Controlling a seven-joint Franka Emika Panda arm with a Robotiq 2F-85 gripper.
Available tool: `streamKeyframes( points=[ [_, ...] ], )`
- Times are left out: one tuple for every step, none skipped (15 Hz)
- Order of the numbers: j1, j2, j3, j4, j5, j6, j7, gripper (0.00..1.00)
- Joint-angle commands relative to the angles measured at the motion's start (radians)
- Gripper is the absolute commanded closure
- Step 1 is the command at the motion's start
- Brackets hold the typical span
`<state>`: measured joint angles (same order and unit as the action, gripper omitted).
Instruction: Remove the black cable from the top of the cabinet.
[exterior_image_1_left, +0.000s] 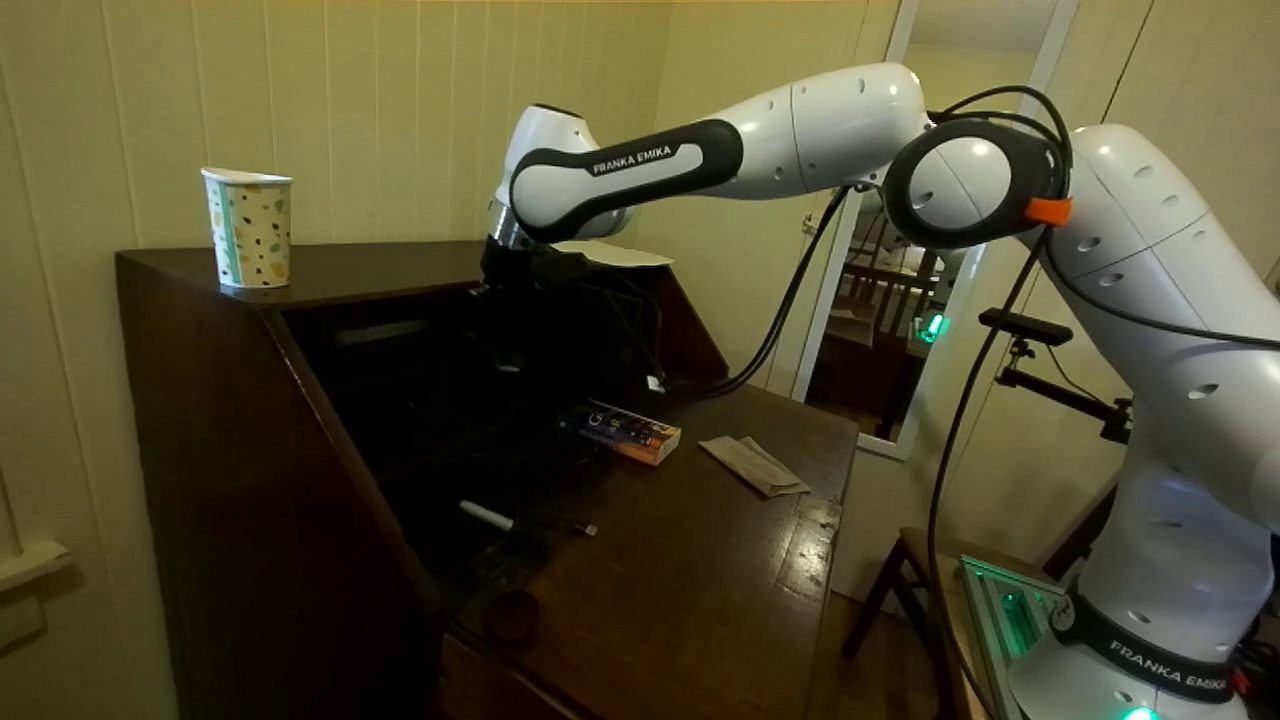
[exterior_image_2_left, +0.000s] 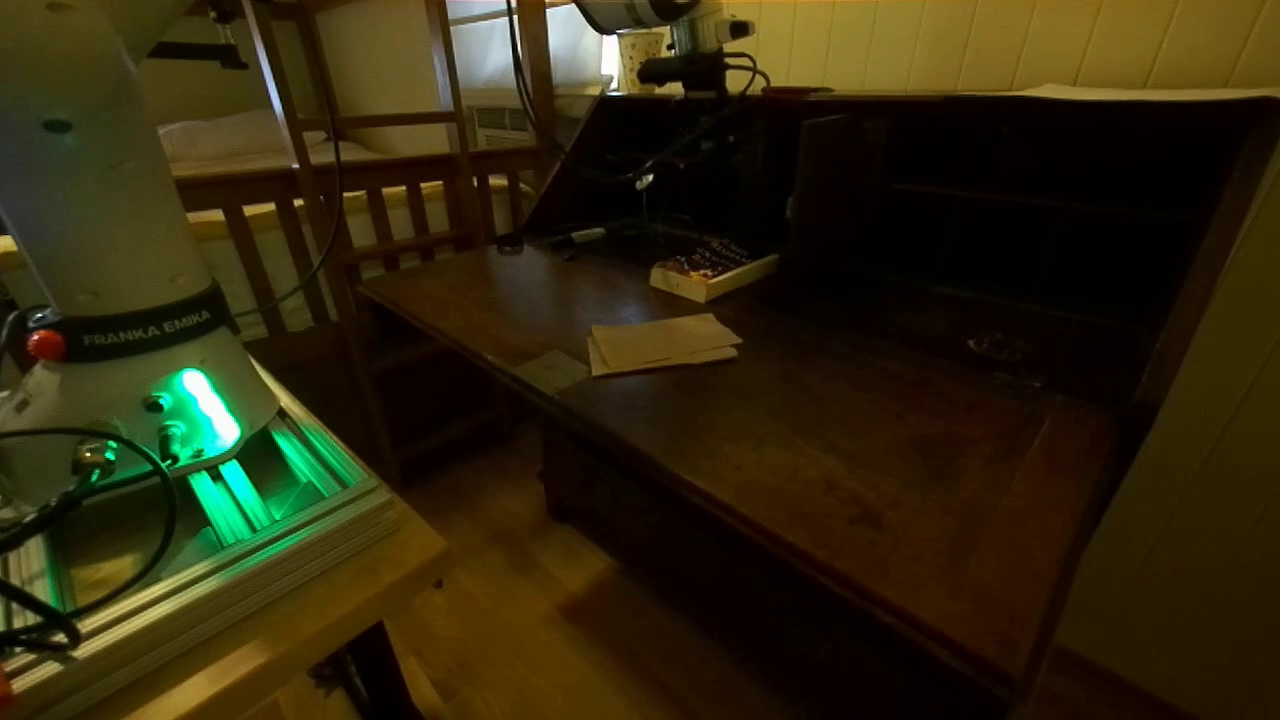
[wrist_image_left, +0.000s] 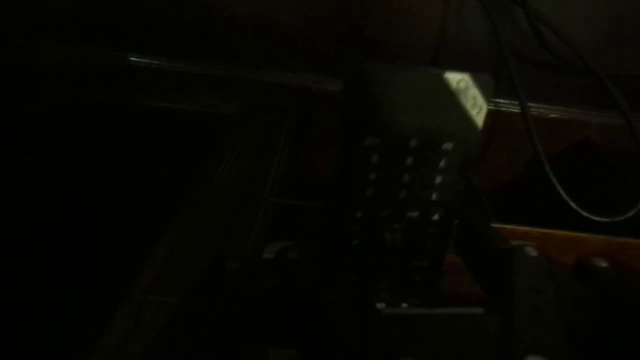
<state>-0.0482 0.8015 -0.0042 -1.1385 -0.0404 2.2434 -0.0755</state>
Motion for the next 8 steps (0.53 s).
streamKeyframes(
  points=[
    [0.012,0.020,-0.010,0.033,-0.002,0.050,0.027,0.00],
    [0.012,0.014,-0.009,0.026,0.001,0.052,0.036,0.00],
    [0.013,0.006,-0.010,0.018,0.004,0.050,0.050,0.00],
    [0.011,-0.007,-0.007,0.004,0.009,0.052,0.056,0.00],
    [0.011,-0.023,-0.008,-0.012,0.010,0.039,0.062,0.00],
    [0.010,-0.044,-0.006,-0.029,0.016,0.003,0.073,0.00],
    [0.008,-0.078,0.002,-0.064,0.025,-0.025,0.071,0.00],
    [0.012,-0.107,0.003,-0.097,0.020,-0.026,0.064,0.00]
  ],
)
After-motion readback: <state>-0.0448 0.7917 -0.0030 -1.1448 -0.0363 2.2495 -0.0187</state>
